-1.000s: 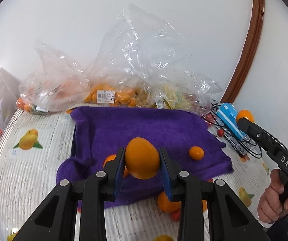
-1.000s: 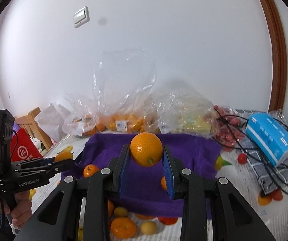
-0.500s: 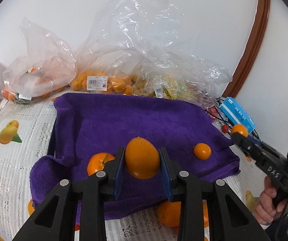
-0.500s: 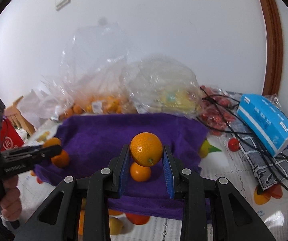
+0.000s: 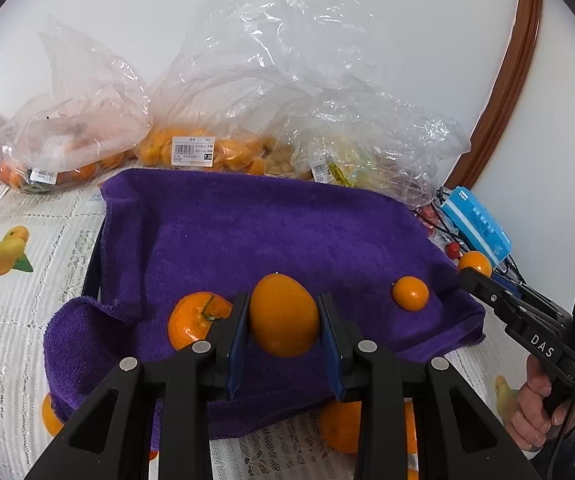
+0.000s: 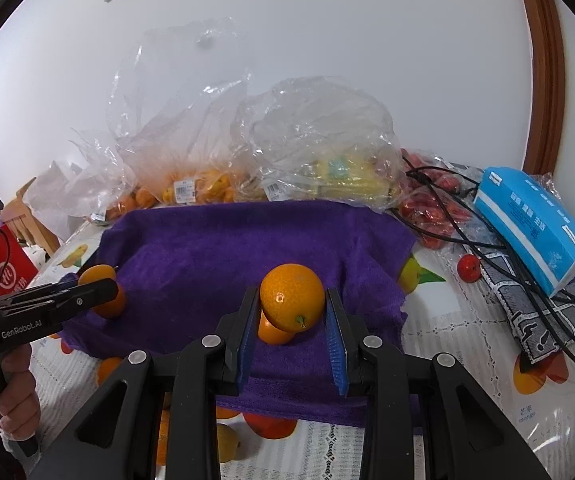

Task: Organize fruits
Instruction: 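Carry both held oranges over the purple towel, then lower both held oranges onto the purple towel and open both grippers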

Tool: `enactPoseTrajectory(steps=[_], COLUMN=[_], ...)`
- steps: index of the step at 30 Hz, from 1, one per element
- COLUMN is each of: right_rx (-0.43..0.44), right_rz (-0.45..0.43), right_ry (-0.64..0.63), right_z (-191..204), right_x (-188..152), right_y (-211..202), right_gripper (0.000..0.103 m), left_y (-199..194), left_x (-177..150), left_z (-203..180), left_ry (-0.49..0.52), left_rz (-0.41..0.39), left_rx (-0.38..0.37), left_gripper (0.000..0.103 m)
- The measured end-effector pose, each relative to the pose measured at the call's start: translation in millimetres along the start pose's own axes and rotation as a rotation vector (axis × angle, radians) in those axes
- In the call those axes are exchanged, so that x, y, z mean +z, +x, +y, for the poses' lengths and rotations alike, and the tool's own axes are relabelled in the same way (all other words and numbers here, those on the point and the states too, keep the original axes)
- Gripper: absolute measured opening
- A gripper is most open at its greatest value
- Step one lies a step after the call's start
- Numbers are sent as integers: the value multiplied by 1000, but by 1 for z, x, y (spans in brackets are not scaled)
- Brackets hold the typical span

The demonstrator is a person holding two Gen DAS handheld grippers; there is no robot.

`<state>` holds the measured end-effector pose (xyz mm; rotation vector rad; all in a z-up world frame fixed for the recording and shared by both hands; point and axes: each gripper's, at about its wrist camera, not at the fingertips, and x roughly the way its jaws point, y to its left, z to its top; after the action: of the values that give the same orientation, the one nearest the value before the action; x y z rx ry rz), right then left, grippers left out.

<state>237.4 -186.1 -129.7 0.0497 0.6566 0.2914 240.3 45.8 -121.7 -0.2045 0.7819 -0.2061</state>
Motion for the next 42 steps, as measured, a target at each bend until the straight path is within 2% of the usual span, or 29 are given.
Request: enactPoseTrajectory(steps=[28,42], right_rx=[-30,-37], right_rz=[97,112], right_ry=[47,16], right_z=[-16,-13], right_x=[-11,-12], right_y=[32,33], right_gripper=[32,32], left_y=[17,18], left_x=[-5,-5], left_z=[0,0], left_ry=[9,10], left_rz=[27,38], left_rx=[-36,-40], left_gripper=[31,31])
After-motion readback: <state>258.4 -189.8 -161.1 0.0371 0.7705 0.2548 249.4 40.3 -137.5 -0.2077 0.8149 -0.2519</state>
